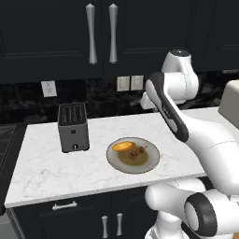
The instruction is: Pick up the kebab skewer and baguette bread, and place them inside the toaster oven. Close the toaster oven door and start by setting the timer.
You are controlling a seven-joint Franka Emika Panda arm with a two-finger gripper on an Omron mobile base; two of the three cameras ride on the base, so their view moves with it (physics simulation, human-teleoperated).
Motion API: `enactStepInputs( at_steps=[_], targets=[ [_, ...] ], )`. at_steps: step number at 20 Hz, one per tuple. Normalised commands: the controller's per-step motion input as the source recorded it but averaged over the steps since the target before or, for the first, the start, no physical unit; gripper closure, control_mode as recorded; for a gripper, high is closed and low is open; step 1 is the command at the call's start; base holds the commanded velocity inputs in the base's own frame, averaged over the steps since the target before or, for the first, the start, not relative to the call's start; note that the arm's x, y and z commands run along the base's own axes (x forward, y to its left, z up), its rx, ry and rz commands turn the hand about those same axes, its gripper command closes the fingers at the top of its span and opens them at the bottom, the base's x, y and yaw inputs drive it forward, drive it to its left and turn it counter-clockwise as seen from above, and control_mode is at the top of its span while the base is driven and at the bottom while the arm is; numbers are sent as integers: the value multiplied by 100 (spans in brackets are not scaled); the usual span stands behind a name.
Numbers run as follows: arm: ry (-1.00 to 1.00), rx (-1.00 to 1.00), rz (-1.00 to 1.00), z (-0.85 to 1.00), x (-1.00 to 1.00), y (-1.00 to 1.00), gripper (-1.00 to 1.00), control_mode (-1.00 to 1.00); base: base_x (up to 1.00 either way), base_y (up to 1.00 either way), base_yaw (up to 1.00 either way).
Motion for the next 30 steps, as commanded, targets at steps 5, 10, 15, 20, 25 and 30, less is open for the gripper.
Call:
enactStepInputs(
  at_steps=[5,10,15,20,25,30],
  targets=[
    [0,0,0,0,0,0,-100,100,0,0,0],
    [0,0,0,0,0,0,-100,100,0,0,0],
    [0,0,0,0,0,0,-100,100,0,-8,0],
    [0,0,0,0,0,0,-100,100,0,-73,1],
    [0,0,0,0,0,0,-100,100,0,-72,1],
    [0,0,0,0,0,0,-100,100,0,-52,0]
  ],
)
